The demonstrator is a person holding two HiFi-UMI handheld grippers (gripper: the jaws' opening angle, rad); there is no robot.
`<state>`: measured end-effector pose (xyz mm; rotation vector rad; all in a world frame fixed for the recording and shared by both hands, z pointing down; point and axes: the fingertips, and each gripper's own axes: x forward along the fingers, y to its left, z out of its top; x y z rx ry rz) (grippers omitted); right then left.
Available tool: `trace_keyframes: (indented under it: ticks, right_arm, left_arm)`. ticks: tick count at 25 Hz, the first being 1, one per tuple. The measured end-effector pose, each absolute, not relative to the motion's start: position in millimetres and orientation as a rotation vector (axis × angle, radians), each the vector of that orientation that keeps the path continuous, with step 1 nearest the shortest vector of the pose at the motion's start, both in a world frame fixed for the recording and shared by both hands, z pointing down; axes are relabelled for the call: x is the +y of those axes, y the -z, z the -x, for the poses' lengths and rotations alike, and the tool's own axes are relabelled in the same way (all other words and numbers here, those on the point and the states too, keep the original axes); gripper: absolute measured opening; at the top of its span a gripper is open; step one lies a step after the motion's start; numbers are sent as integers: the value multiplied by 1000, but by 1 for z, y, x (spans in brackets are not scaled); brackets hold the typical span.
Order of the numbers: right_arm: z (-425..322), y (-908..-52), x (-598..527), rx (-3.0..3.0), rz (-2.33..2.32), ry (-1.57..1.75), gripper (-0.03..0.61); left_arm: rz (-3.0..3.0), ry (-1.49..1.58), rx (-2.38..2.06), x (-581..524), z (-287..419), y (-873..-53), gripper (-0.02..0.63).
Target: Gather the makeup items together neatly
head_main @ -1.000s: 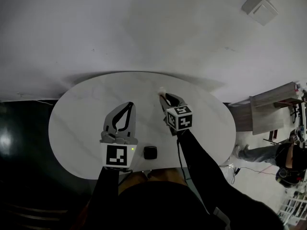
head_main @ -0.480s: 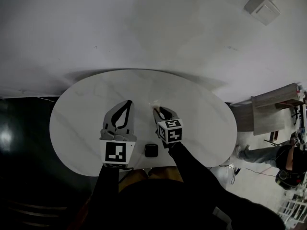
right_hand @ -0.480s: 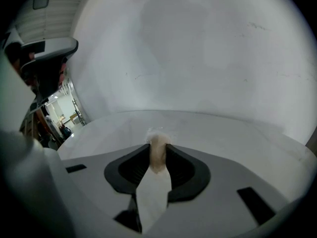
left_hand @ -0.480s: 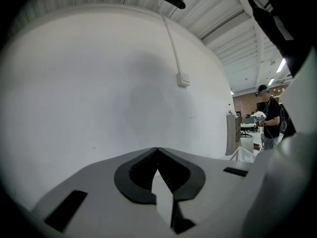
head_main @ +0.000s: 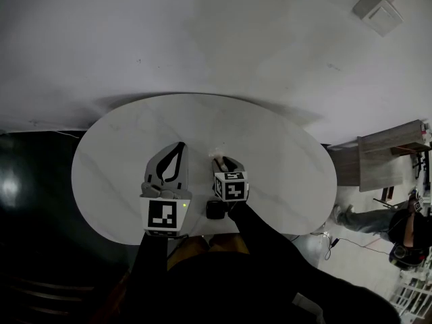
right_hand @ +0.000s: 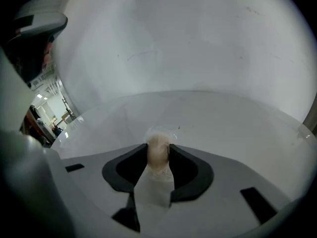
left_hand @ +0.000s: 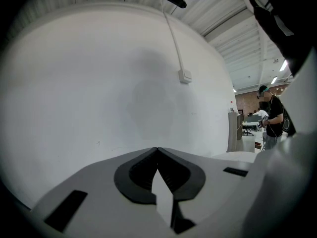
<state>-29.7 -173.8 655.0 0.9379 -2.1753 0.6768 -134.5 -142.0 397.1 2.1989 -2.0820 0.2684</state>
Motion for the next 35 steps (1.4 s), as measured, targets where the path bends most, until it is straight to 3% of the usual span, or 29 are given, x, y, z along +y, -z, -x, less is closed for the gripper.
trace_keyframes:
  ticks: [6, 9, 12, 35]
  right_arm:
    - [34, -653, -172, -2209, -894, -627, 164]
    - [38, -649, -169, -2258, -869, -611, 233]
    - [37, -642, -168, -2283, -863, -566, 252]
    - [44, -468, -163, -2641, -924, -211, 252]
  left_arm:
    - [-2184, -273, -2084, -140, 138, -401, 14]
    - [-2188, -280, -2080, -138, 139, -403, 14]
    - [-2198, -283, -2078, -138, 139, -403, 14]
    - [-2303, -274, -2009, -125, 131, -394, 14]
